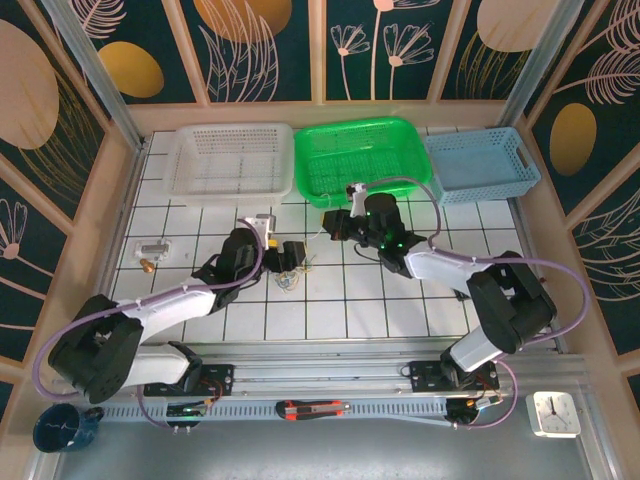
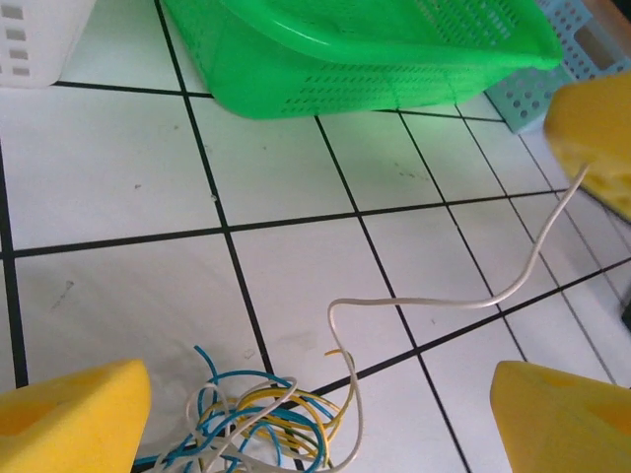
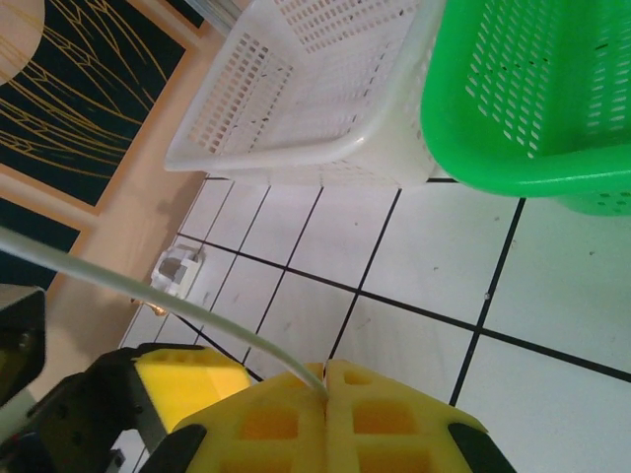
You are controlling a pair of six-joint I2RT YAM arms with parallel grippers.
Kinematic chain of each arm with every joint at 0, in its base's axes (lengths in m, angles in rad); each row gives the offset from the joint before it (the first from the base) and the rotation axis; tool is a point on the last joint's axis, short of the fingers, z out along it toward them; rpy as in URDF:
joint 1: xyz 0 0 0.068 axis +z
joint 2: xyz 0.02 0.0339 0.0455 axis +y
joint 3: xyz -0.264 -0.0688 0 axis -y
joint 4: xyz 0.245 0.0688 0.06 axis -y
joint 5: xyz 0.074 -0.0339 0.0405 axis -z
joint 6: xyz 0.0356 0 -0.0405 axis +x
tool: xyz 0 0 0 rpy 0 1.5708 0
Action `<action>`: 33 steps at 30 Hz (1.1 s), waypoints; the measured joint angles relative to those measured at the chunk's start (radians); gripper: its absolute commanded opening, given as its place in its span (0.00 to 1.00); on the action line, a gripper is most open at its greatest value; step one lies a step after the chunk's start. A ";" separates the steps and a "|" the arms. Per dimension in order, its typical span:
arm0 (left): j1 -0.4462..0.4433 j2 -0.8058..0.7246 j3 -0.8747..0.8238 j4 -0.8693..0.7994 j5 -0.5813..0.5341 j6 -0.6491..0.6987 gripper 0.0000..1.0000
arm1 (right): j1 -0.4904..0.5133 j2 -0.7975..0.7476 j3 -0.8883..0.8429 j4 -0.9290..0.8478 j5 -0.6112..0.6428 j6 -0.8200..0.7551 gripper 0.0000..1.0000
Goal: Untangle the cables
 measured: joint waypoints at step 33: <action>-0.013 0.258 0.035 0.022 0.014 0.066 0.25 | -0.052 -0.202 0.708 -0.326 0.021 -0.049 0.00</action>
